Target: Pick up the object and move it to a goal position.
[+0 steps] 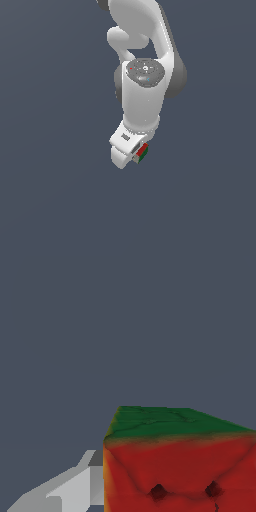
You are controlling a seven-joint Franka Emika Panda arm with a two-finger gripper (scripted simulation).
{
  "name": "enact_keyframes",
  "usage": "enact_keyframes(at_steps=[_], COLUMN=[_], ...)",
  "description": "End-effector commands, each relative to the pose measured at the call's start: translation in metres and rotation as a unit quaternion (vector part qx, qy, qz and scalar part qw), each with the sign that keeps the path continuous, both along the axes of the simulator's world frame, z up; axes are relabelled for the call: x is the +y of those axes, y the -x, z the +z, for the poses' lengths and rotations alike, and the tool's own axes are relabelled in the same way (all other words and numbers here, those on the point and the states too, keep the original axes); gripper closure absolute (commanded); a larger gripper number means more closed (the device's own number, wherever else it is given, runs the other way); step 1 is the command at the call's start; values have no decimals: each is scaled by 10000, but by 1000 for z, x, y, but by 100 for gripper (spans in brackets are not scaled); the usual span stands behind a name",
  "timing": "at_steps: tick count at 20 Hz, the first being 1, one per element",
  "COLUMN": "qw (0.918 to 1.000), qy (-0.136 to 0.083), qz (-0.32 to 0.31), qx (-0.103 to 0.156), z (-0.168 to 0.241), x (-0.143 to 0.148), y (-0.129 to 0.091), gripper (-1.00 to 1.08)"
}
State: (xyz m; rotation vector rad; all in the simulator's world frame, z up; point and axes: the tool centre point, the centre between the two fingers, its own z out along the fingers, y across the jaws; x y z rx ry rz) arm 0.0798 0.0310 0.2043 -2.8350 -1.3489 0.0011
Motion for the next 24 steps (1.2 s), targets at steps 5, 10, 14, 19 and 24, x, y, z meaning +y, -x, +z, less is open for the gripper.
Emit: enact_keyframes(at_steps=[5, 10, 14, 19, 24], qw=[10000, 10000, 10000, 10000, 10000], qy=[-1, -1, 0, 3, 3], qz=[-5, -5, -7, -10, -10], qx=[-6, -6, -6, -6, -6], z=[58, 91, 112, 133, 149], x=[23, 37, 46, 54, 60], y=[-18, -28, -36, -43, -49], gripper=[108, 108, 108, 108, 108])
